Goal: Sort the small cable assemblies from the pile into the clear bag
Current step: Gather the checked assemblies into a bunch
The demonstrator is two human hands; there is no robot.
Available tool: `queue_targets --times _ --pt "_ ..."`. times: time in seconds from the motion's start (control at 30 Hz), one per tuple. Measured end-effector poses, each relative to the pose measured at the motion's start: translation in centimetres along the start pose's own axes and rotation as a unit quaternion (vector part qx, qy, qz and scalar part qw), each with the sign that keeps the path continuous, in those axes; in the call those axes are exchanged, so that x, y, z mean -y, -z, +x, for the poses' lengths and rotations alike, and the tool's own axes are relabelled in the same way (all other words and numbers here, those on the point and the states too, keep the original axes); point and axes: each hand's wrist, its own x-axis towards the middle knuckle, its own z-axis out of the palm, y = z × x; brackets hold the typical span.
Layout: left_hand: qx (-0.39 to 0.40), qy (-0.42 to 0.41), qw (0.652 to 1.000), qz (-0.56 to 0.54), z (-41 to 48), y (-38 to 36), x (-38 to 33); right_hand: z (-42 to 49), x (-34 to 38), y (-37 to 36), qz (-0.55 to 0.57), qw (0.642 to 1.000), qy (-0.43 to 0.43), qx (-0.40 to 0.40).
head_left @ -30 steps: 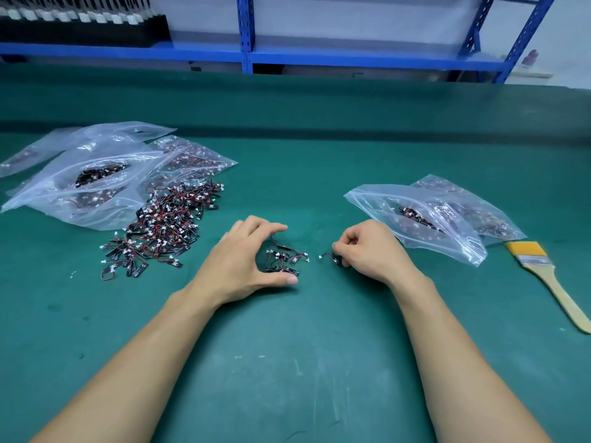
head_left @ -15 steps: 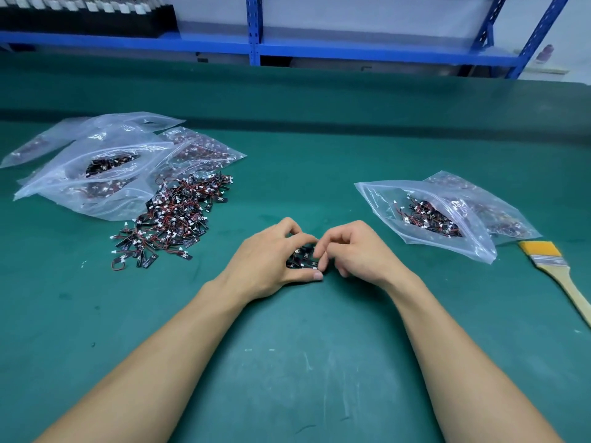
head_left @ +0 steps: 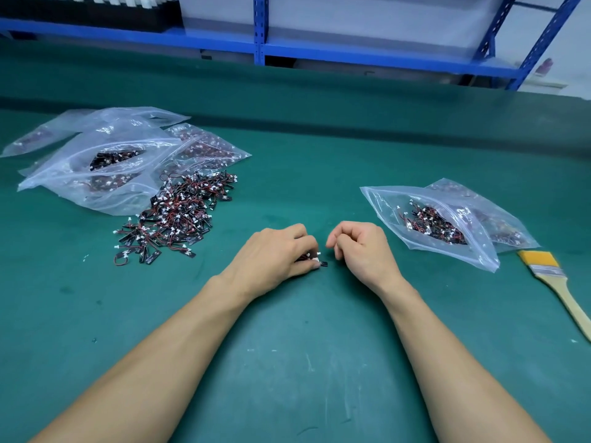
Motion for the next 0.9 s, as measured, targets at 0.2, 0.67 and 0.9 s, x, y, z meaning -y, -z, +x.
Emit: queue_targets --times 0.2,0.67,0.9 --pt "-0.064 0.022 0.997 -0.031 -0.1 0.2 0.5 0.2 -0.4 -0.2 -0.033 0.999 -0.003 0.023" --pt "-0.132 0.193 0.934 -0.270 1.2 1.6 -0.3 0.1 -0.1 -0.1 -0.065 0.997 -0.013 0.026" --pt "-0.037 0.135 0.935 -0.325 7.2 3.6 -6.6 -0.3 0.5 0.1 -0.061 0.998 -0.034 0.005"
